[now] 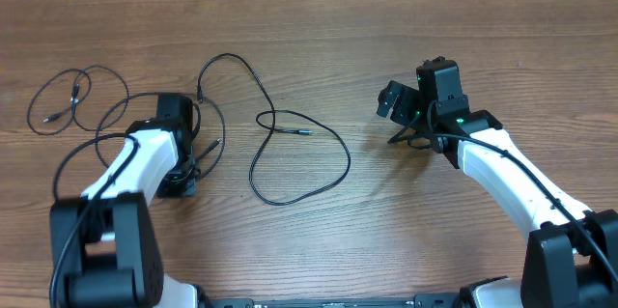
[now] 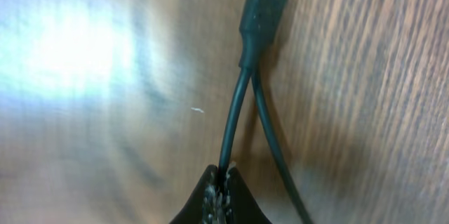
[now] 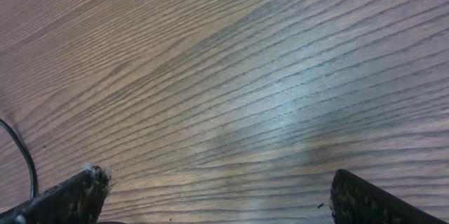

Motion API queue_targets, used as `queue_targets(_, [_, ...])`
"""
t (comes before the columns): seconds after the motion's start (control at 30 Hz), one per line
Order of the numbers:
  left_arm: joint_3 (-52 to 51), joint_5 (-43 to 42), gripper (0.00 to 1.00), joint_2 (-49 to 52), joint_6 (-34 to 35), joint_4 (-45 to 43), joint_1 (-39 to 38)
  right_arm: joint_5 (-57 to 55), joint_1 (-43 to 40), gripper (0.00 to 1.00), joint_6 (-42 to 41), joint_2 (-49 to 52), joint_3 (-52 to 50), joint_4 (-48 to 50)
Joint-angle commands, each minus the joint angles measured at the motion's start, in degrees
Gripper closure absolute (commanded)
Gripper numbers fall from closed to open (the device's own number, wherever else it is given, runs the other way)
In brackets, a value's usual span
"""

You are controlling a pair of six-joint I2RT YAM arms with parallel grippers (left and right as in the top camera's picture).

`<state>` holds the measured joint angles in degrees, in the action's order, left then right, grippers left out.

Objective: Untangle cables

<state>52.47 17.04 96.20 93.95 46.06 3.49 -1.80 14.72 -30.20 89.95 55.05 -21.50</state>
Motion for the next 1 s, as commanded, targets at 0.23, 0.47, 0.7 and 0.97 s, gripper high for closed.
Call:
queue_targets(0.23, [4.66,22.21,0.96,-20.94,-26.43,-5.7,0.35,-0.68,0.15,0.0,-0.15,-0.04,0.07,0.35])
queue_targets(0.47, [4.63,27.69,0.96,-25.49,-47.21,-13.25,0.35,-0.68,0.15,0.0,-0.15,-0.04,0.07,0.33])
queue_targets(0.7, [4.52,30.36,0.96,-21.09,-48.11,-12.9,1.38,-0.68,0.15,0.0,-0.15,-0.04,0.07,0.33])
queue_targets(0.97, [4.52,26.95,0.96,-9.14,-48.13,-12.15,6.99,-0.68,0.15,0.0,-0.15,-0.04,0.07,0.33])
